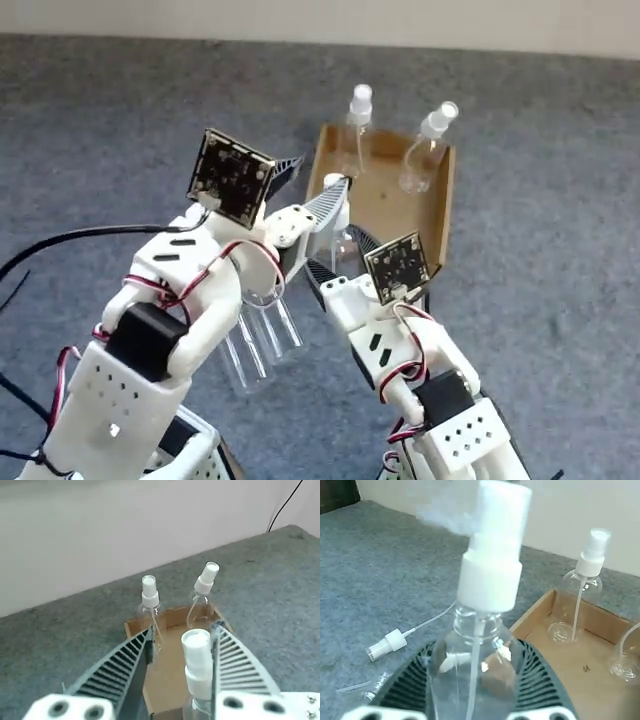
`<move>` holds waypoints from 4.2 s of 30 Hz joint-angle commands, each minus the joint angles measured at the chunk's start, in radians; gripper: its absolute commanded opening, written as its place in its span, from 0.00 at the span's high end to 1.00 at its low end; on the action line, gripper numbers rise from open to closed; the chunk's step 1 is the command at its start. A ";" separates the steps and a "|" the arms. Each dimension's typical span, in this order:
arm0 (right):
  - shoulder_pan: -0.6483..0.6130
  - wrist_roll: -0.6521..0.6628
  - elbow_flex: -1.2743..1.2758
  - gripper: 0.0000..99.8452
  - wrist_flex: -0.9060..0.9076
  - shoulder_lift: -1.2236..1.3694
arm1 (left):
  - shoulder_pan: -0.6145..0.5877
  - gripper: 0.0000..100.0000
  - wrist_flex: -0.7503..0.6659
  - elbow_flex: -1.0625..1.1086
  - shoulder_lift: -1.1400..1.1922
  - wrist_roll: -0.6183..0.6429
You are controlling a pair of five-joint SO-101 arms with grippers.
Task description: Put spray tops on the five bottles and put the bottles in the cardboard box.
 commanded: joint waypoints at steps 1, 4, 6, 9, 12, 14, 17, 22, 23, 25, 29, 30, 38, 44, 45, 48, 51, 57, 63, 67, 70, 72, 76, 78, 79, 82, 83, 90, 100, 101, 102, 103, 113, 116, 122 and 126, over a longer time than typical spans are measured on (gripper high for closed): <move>-0.002 -0.008 -0.010 1.00 -0.022 -0.016 | -0.021 0.82 -0.048 -0.001 -0.013 -0.060; -0.002 -0.008 -0.010 1.00 -0.022 -0.016 | -0.019 0.84 -0.060 -0.013 0.025 -0.078; -0.002 -0.006 -0.010 1.00 -0.022 -0.016 | -0.019 0.87 -0.055 -0.039 0.071 -0.078; -0.002 -0.006 -0.010 1.00 -0.022 -0.016 | -0.015 0.87 -0.054 -0.051 0.120 -0.078; 0.001 -0.006 -0.010 1.00 -0.022 -0.016 | 0.004 0.87 -0.037 -0.042 0.114 -0.080; 0.001 -0.006 -0.010 1.00 -0.022 -0.016 | 0.013 0.87 0.006 -0.028 0.091 -0.080; 0.001 -0.006 -0.010 1.00 -0.022 -0.016 | 0.048 0.87 0.057 -0.022 0.027 -0.080; 0.001 -0.006 -0.012 1.00 -0.022 -0.016 | 0.076 0.87 0.086 -0.024 -0.041 -0.080; 0.001 -0.006 -0.012 1.00 -0.022 -0.015 | 0.074 0.87 0.084 -0.027 -0.042 -0.080; 0.002 -0.006 -0.012 1.00 -0.022 -0.015 | 0.071 0.87 0.086 -0.031 -0.050 -0.100; 0.104 -0.006 -0.024 1.00 -0.027 -0.008 | -0.039 0.87 0.115 -0.024 -0.076 -0.160; 0.136 -0.006 -0.053 1.00 -0.027 -0.007 | -0.085 0.87 0.120 -0.021 -0.090 -0.160; 0.176 -0.006 -0.412 1.00 -0.022 0.317 | -0.193 0.87 0.210 0.209 -0.351 -0.164; 0.130 -0.005 -0.710 1.00 0.036 0.730 | -0.173 0.79 0.098 0.541 -0.538 -0.164; 0.107 -0.005 -0.759 1.00 0.067 0.783 | -0.170 0.79 0.081 0.567 -0.555 -0.164; 0.053 -0.014 -0.877 1.00 0.130 0.914 | -0.165 0.80 0.063 0.610 -0.575 -0.158; -0.010 -0.018 -0.966 1.00 0.171 0.990 | -0.166 0.80 0.006 0.634 -0.573 -0.129; -0.064 -0.104 -1.026 1.00 0.317 1.003 | -0.173 0.80 -0.107 0.702 -0.573 -0.129; -0.064 -0.100 -1.050 1.00 0.386 0.934 | -0.217 0.80 -0.110 0.716 -0.572 -0.130; -0.067 -0.098 -1.000 1.00 0.386 0.843 | -0.226 0.80 -0.123 0.723 -0.572 -0.130; -0.067 -0.098 -0.984 1.00 0.386 0.806 | -0.225 0.80 -0.124 0.730 -0.572 -0.130; -0.064 -0.098 -0.984 1.00 0.386 0.803 | -0.225 0.80 -0.121 0.728 -0.572 -0.130; -0.061 -0.103 -0.984 1.00 0.317 0.825 | -0.191 0.80 -0.101 0.704 -0.595 -0.129; -0.061 -0.104 -0.984 1.00 0.272 0.846 | -0.160 0.79 -0.028 0.668 -0.613 -0.129; -0.062 -0.104 -0.984 1.00 0.260 0.857 | -0.145 0.79 0.005 0.647 -0.627 -0.129; -0.065 -0.104 -0.989 1.00 0.252 0.894 | -0.137 0.79 0.028 0.628 -0.650 -0.129; -0.067 -0.106 -0.990 1.00 0.252 0.901 | -0.139 0.79 0.025 0.630 -0.654 -0.129; -0.094 -0.106 -0.990 1.00 0.305 0.908 | -0.208 0.79 -0.114 0.714 -0.599 -0.163; -0.016 -0.048 -0.989 1.00 0.334 0.920 | -0.237 0.80 -0.181 0.710 -0.475 -0.173; 0.022 -0.032 -0.989 1.00 0.291 0.920 | -0.240 0.80 -0.176 0.714 -0.486 -0.173; 0.071 -0.020 -0.987 1.00 0.243 0.921 | -0.243 0.80 -0.161 0.722 -0.499 -0.173; 0.116 0.000 -0.987 1.00 0.188 0.921 | -0.243 0.80 -0.149 0.731 -0.515 -0.173; 0.186 0.106 -0.759 1.00 -0.329 1.082 | -0.245 0.80 -0.110 0.800 -0.644 -0.176; 0.185 0.107 -0.723 1.00 -0.432 1.133 | -0.245 0.80 -0.110 0.800 -0.644 -0.176; 0.186 0.107 -0.717 1.00 -0.541 1.251 | -0.245 0.80 -0.110 0.800 -0.644 -0.176; 0.185 0.106 -0.720 1.00 -0.575 1.346 | -0.245 0.80 -0.110 0.800 -0.644 -0.176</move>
